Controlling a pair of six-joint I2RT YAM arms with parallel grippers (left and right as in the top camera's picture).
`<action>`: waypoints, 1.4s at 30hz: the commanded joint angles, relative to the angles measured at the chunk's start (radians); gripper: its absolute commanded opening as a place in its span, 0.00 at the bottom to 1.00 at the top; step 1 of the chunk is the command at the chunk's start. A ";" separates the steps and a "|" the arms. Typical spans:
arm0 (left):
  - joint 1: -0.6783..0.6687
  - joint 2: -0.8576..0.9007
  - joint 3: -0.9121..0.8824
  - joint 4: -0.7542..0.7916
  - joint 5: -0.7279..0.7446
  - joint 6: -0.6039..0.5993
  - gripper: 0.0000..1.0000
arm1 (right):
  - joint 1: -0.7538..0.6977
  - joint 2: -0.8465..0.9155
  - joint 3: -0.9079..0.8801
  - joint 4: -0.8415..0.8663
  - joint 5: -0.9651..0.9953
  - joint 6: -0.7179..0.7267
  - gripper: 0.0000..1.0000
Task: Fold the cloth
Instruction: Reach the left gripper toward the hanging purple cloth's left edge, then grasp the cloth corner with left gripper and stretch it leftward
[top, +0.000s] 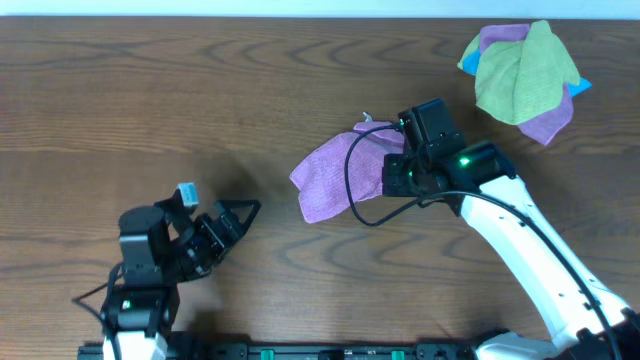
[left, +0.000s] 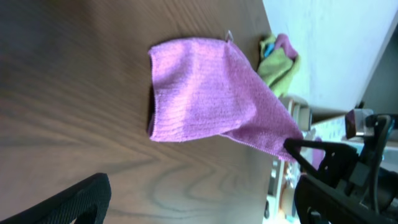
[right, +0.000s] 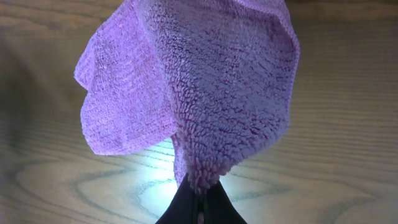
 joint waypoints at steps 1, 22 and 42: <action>-0.034 0.096 0.002 0.069 0.056 0.001 0.96 | 0.008 -0.015 0.002 -0.001 0.018 0.015 0.01; -0.273 0.737 0.002 0.674 0.060 -0.099 0.95 | 0.008 -0.015 0.002 0.000 0.018 0.015 0.01; -0.354 0.935 0.003 0.925 -0.008 -0.208 0.97 | 0.008 -0.015 0.002 0.000 0.018 0.015 0.01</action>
